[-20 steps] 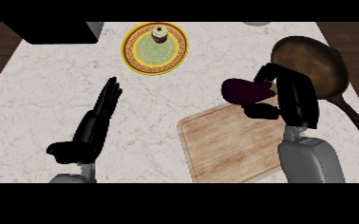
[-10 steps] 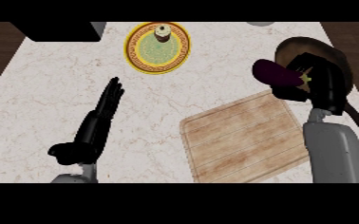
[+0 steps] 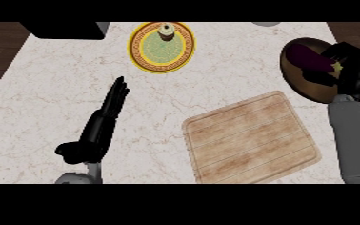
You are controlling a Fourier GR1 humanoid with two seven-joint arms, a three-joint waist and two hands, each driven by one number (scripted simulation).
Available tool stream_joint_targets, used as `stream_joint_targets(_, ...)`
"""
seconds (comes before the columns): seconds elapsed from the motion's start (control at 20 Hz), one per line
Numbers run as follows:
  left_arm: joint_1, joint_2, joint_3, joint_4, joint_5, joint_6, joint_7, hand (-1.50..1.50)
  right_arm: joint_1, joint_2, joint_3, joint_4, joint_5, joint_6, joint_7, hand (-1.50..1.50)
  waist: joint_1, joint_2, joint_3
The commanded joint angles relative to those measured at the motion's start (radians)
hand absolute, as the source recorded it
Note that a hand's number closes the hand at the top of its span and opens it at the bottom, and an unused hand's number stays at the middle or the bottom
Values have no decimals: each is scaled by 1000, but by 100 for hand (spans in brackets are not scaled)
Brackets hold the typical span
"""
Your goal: Pick the eggplant from the cutting board and place it in the pan
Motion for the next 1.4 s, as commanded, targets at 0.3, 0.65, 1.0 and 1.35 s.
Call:
stream_joint_targets(0.3,-1,-23,-25,-11,-12,-1,-1,0,-216,-202,-160,483,-122,-116,-272,150,34,14,2)
stream_joint_targets(0.65,-45,-17,-21,-13,-3,-15,29,0,-221,-285,-40,690,10,179,-94,-150,68,29,2)
stream_joint_targets(1.0,-50,-9,-20,-13,-5,-24,40,0,-294,-272,-112,736,-83,305,-198,-150,64,27,6)
stream_joint_targets(1.35,-33,-18,-11,4,-8,-13,3,0,-287,-279,-288,693,-269,291,-382,-150,40,22,6)
